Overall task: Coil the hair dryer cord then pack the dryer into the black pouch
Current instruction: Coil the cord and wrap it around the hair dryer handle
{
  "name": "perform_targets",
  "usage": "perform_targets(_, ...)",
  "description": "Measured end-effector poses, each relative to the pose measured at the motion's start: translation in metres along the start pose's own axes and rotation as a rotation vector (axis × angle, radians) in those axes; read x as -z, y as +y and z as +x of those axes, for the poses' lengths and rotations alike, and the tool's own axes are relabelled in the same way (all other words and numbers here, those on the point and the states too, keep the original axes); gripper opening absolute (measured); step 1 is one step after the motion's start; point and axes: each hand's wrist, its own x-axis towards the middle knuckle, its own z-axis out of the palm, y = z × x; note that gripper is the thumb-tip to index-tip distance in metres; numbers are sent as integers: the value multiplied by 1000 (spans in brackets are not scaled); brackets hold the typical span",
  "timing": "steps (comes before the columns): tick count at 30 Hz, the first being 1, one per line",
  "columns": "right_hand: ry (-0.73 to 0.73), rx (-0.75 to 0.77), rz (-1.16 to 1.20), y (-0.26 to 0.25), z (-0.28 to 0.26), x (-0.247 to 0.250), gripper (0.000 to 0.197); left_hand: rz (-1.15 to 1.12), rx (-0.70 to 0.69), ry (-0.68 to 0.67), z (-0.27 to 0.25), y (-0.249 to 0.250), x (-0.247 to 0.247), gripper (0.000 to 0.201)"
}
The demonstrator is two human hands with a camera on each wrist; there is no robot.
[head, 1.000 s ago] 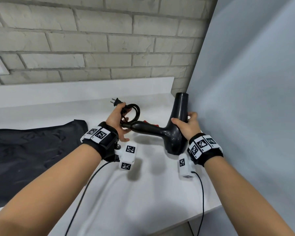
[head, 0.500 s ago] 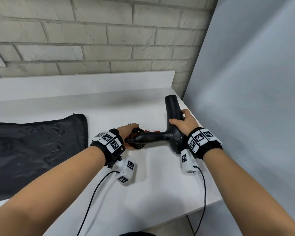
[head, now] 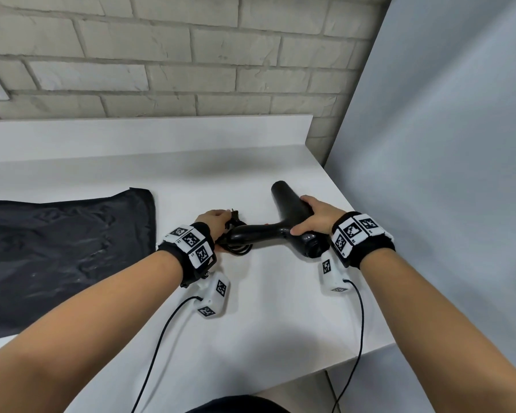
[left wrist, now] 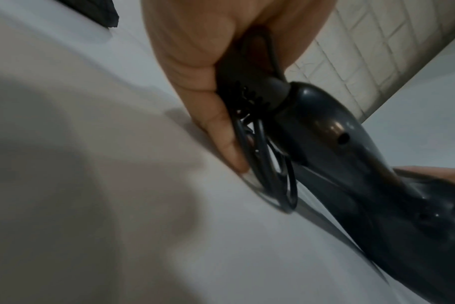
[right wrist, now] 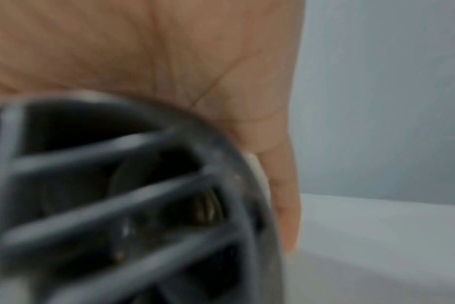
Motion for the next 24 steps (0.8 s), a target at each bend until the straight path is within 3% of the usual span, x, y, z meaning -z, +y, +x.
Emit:
perform_targets(3, -10, 26, 15, 0, 0, -3, 89, 234, 14, 26, -3, 4, 3, 36)
perform_targets(7, 154, 38, -70, -2, 1, -11, 78, 600, -35, 9, -15, 17, 2, 40)
perform_targets(9, 170, 64, -61, -2, 0, -12, 72, 698, -19, -46, -12, 14, 4, 42)
perform_targets(16, 185, 106, -95, 2, -4, -21, 73, 748, -25, 2, -17, 8, 7, 38)
perform_targets(18, 192, 84, -145, 4, -5, -25, 75, 791, -58, -25, -17, 6, 12, 44)
perform_targets(21, 188, 35, -202, 4, -6, -27, 73, 784, -19, -74, -26, 14, 13, 34)
perform_targets(24, 205, 11, -227, 3, -9, -25, 74, 984, -51, -139, -39, 23, 13, 40)
